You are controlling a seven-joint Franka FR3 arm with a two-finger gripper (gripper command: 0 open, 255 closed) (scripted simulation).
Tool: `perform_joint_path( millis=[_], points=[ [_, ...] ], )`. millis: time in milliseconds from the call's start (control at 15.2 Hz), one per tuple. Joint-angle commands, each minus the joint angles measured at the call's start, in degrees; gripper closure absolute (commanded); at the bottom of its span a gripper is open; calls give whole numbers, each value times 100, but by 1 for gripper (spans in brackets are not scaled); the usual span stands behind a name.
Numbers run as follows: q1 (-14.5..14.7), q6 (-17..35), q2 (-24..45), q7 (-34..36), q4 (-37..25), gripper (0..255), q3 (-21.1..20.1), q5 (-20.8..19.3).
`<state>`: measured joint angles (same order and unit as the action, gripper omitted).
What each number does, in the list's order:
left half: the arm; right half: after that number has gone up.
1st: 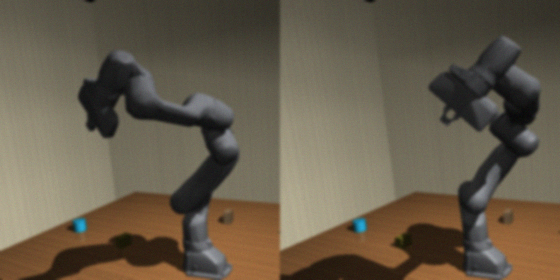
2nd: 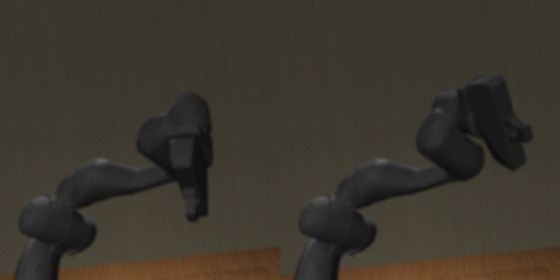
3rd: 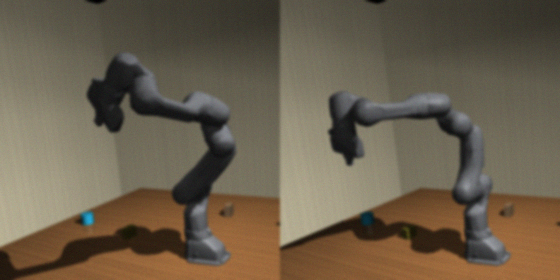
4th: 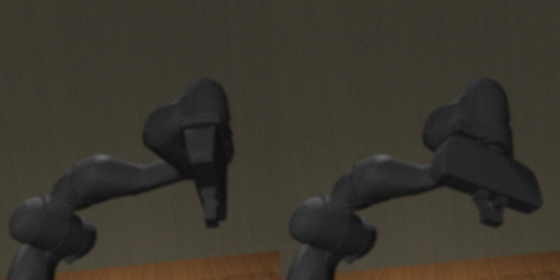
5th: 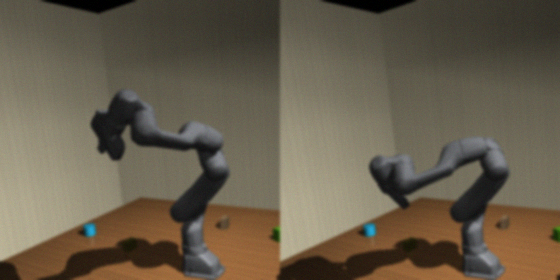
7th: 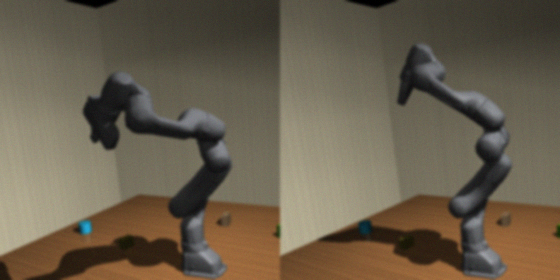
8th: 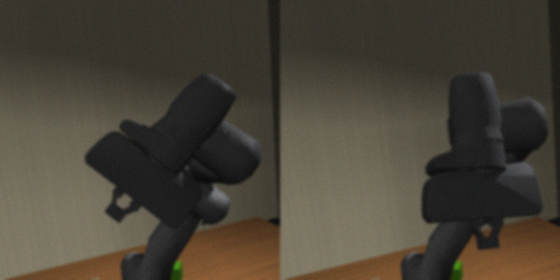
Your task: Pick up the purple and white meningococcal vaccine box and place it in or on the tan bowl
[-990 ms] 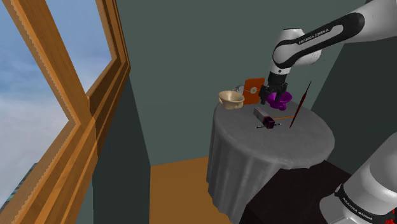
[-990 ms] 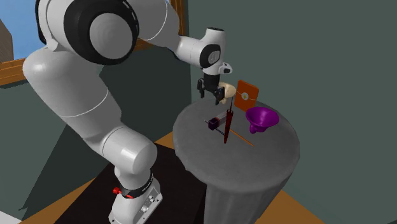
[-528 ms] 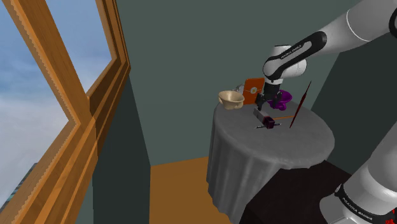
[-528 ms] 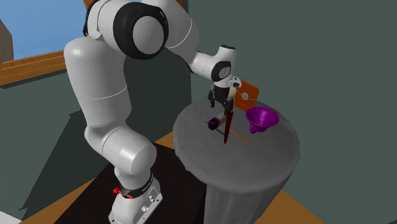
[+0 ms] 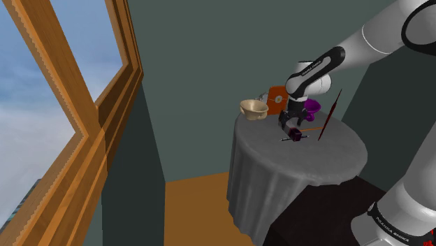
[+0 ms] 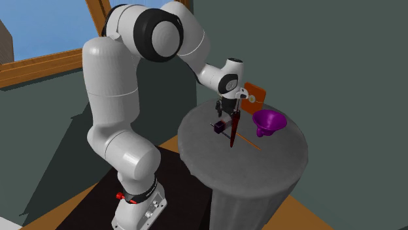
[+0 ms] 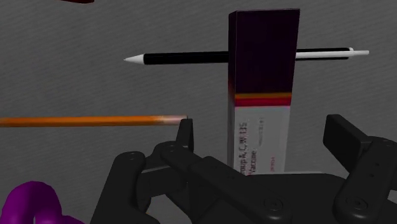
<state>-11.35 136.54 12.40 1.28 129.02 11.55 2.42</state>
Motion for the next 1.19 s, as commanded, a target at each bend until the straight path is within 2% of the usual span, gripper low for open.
perform_joint_path(
  millis=[0, 462, 528, 1122],
  points=[
    [-6, 107, 79, -16, 27, 0, -8, 25],
    [-6, 106, 80, -16, 25, 0, -8, 25],
    [-6, 106, 80, -16, 25, 255, -8, 25],
    [-6, 107, 80, -16, 25, 255, -8, 25]
  ],
)
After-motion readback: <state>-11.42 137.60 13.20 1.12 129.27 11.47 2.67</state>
